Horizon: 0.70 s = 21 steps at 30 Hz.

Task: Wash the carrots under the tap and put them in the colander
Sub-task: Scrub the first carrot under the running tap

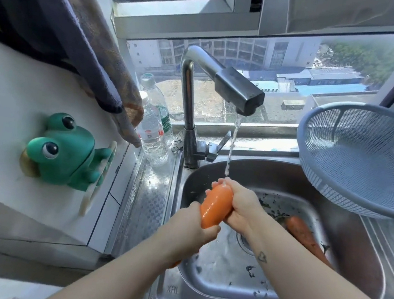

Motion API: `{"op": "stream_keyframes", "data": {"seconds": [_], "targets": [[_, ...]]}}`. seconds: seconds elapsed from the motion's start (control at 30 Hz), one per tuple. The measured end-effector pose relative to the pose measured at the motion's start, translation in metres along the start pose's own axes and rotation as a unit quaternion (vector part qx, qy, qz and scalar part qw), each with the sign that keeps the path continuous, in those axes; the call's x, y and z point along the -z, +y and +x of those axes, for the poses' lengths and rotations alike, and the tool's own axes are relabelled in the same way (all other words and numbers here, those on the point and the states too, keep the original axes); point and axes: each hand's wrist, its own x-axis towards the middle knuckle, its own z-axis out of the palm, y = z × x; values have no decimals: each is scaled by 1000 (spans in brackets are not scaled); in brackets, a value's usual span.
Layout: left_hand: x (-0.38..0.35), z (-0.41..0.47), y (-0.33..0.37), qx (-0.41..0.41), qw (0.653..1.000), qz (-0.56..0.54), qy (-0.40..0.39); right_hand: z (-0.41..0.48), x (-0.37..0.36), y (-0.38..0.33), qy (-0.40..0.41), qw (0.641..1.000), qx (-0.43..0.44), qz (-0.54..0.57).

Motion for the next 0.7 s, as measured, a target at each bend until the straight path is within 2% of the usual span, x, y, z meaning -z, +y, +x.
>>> {"op": "stream_keyframes", "data": {"seconds": [0.1,0.17,0.27,0.37,0.43,0.5,0.57,0.63,0.7], "targets": [[-5,2,-5,-26,983,161,86,2,-4,0,68,997,20,-45],[-9,3,-8,-53,972,191,125,2,-6,3,88,995,18,-43],[-15,7,-13,-56,976,150,146,-3,-7,2,58,998,23,-26],[-19,15,-9,-68,988,64,121,-7,-2,-2,11,986,102,-130],[-19,23,0,-89,993,-14,80,-11,3,-8,-6,955,183,-233],[-17,30,11,-95,990,-102,33,-15,8,-12,-16,892,267,-364],[-16,36,16,-100,977,-190,1,-19,11,-14,-33,834,327,-443],[-18,38,18,-105,965,-242,-14,-18,14,-12,-35,807,360,-466],[-25,38,19,-97,970,-224,10,-13,16,-11,-13,807,369,-461]]}}
